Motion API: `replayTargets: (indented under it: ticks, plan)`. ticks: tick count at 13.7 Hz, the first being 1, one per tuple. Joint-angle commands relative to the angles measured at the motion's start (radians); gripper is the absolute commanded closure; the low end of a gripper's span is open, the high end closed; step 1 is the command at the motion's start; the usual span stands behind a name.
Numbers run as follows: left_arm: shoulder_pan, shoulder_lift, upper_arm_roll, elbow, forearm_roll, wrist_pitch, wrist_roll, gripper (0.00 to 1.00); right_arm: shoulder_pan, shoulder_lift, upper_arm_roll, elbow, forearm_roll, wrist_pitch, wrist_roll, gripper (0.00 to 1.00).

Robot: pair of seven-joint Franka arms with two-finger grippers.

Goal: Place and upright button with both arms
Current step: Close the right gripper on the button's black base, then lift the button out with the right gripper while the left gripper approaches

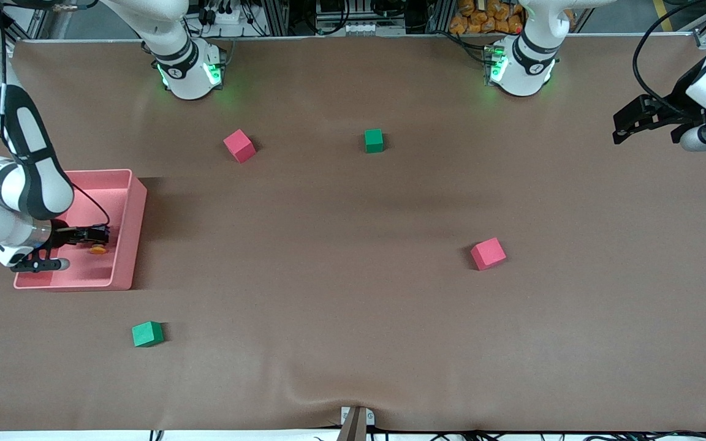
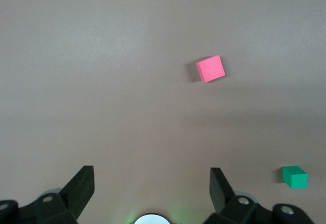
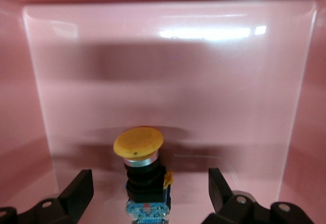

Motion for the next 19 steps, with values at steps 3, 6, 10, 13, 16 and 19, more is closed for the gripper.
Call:
replayTargets:
  ticks: [3, 6, 10, 13, 16, 19]
  plan:
    - [0.012, 0.004, 0.005, 0.022, -0.004, -0.005, 0.008, 0.0, -0.033, 0.011, 0.018, -0.028, -0.003, 0.049, -0.016, 0.44]
    - [0.008, -0.008, -0.005, 0.026, 0.043, -0.005, 0.01, 0.0, -0.031, 0.009, 0.018, -0.027, -0.003, 0.043, -0.024, 0.89]
    - [0.005, 0.001, -0.005, 0.029, 0.045, 0.009, 0.005, 0.0, -0.02, -0.014, 0.018, -0.007, -0.003, 0.018, -0.016, 1.0]
    - [-0.005, 0.009, -0.005, 0.028, 0.034, 0.012, -0.007, 0.0, -0.007, -0.023, 0.024, 0.128, -0.003, -0.177, -0.008, 1.0]
    - [-0.008, 0.023, -0.008, 0.023, 0.033, 0.041, -0.021, 0.0, 0.039, -0.023, 0.024, 0.304, 0.001, -0.398, 0.014, 1.0]
    - [-0.004, 0.041, -0.025, 0.025, 0.021, 0.05, -0.049, 0.0, 0.114, -0.023, 0.024, 0.433, 0.006, -0.532, 0.14, 1.0]
